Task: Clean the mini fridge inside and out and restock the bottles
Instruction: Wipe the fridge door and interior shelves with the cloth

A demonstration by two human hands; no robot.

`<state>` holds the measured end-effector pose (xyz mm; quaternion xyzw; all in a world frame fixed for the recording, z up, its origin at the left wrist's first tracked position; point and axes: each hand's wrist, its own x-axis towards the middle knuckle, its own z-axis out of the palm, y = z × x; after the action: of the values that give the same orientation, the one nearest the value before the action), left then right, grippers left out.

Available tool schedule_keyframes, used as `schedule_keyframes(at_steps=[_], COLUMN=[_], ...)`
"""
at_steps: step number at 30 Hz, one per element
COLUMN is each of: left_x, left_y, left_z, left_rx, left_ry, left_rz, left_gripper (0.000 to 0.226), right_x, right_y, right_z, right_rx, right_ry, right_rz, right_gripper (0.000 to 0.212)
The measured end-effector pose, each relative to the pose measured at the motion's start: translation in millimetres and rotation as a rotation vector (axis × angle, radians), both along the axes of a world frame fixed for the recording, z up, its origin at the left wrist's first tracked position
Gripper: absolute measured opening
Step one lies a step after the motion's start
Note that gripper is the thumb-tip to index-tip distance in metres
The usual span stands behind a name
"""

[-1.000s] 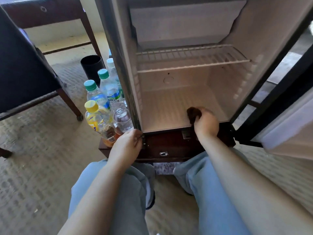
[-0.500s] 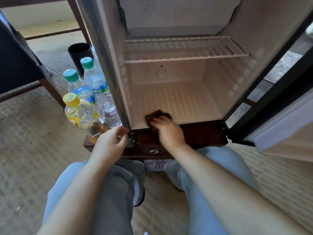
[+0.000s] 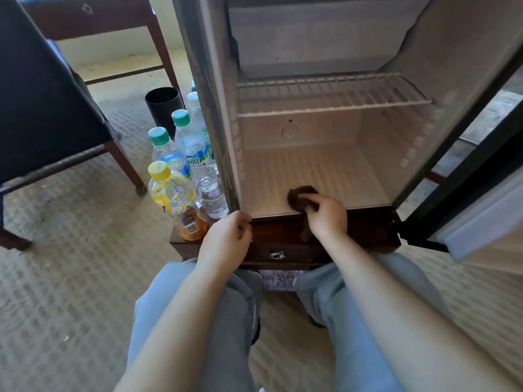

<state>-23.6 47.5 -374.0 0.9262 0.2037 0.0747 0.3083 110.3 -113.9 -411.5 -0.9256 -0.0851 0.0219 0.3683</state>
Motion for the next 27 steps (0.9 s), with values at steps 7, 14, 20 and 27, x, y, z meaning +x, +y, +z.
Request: schedule_keyframes(at_steps=[7,14,20,27], left_x=[-8.9,8.6,21.1,10.7], left_y=[13.1,27.1,24.4,23.1], left_z=[1.0,9.5,18.7,38.8], left_rx=[-0.018,-0.075,-0.112,-0.096], left_ry=[-0.194,-0.38,-0.466,-0.467], left_rz=[0.131,0.23,0.224,0.197], left_gripper=[0.017,0.02,0.021,0.021], right_x=[-21.1,-6.5,-16.2,-24.5], right_y=[85.3,110.8,115.6,68.4], right_z=[26.0,77.0,39.0,28.4], right_rx=[0.648,1.119,0.731,0.424], right_ry=[0.057,-0.104,-0.216,0.02], right_rz=[-0.04,0.063,0.246,0.192], right_gripper=[0.026,0.035,0.043,0.026])
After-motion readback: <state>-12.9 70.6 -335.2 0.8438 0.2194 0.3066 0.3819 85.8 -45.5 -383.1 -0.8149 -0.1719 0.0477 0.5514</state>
